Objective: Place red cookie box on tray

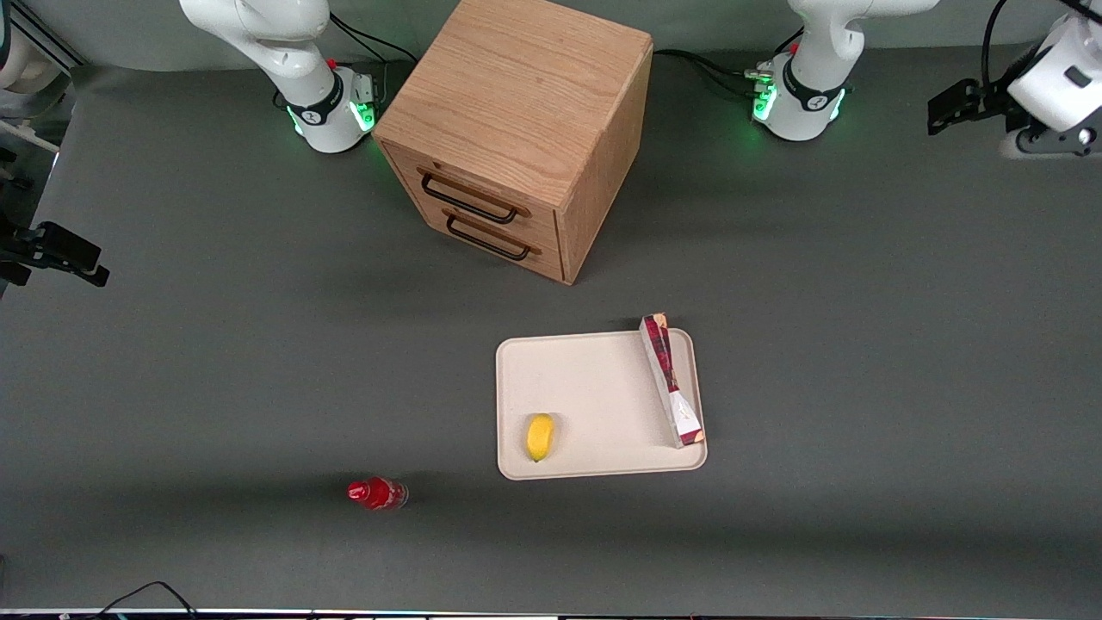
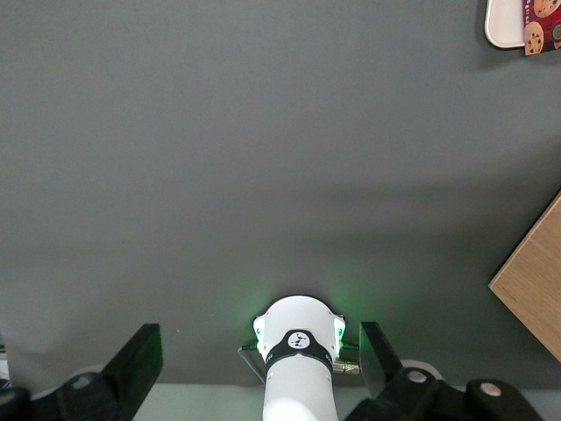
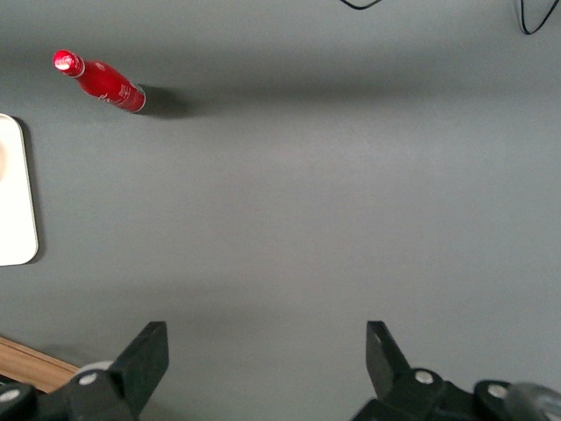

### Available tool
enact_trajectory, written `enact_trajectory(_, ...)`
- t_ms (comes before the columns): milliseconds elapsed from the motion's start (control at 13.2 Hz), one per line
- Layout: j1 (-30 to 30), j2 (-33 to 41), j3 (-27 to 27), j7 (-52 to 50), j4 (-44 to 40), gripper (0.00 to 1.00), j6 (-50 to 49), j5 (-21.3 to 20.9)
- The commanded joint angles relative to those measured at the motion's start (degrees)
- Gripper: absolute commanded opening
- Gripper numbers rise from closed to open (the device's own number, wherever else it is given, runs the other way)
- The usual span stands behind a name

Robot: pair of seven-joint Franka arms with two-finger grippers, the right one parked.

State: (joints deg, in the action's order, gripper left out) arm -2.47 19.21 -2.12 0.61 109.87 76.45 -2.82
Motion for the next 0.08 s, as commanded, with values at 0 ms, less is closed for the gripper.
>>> enact_trajectory(0,-0.78,-4.16,-0.69,1.23,-5.25,1.00,-1.55,0.36)
